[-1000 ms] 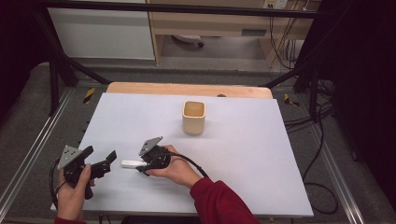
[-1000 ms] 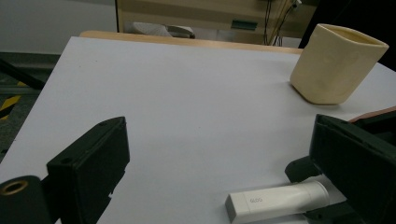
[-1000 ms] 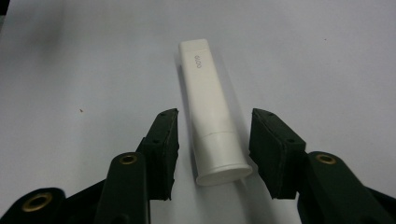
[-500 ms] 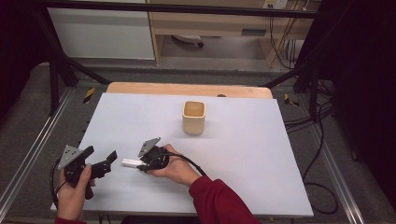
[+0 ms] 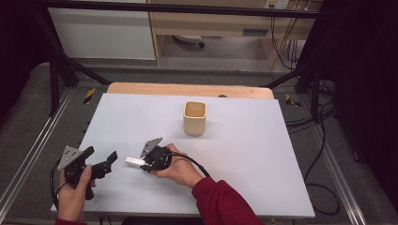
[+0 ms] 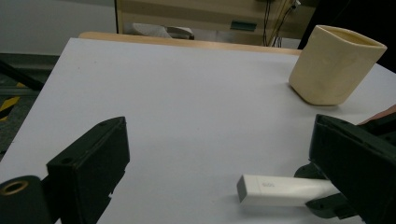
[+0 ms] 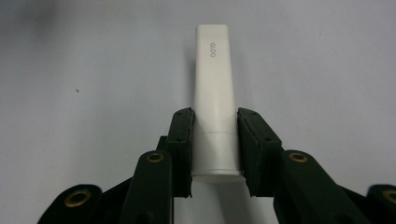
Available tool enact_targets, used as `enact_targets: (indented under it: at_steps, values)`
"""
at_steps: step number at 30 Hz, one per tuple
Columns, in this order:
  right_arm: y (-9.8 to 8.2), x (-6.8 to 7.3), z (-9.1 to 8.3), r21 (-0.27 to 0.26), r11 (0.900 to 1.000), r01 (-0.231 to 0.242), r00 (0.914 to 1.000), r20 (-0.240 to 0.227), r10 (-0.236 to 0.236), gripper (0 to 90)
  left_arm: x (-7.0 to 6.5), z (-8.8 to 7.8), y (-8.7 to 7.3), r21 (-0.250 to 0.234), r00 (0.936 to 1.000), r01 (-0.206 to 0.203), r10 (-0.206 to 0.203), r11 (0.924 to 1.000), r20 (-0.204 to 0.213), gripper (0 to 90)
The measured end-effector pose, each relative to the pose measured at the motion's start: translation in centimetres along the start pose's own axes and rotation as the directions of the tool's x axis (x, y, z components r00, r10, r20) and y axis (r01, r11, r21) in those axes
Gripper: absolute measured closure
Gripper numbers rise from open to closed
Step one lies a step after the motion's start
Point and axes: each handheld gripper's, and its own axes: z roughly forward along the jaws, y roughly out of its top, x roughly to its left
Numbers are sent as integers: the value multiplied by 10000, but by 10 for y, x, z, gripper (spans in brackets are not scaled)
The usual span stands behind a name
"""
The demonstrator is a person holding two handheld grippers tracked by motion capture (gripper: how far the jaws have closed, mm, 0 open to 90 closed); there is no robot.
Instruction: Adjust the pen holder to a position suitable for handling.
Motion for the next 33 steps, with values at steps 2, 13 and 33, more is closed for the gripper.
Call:
enact_targets:
  at_steps: [2, 13, 33]
  values:
    - [-2, -1, -6, -20, 10000, 24, 9999, 120, -23, 674, 0, 0, 0, -7, 10000, -3, 3, 10000, -11, 49]
    - [-52, -4, -63, -147, 9980, -615, 9948, 803, 624, 673, -7, 8, -1, 178, 9998, -195, 194, 9997, 59, 50]
    - [-120, 0, -133, -1732, 9608, -2166, 9375, 2377, 2542, 673, -66, 63, 22, -271, 9922, -460, 488, 9986, 1148, 52]
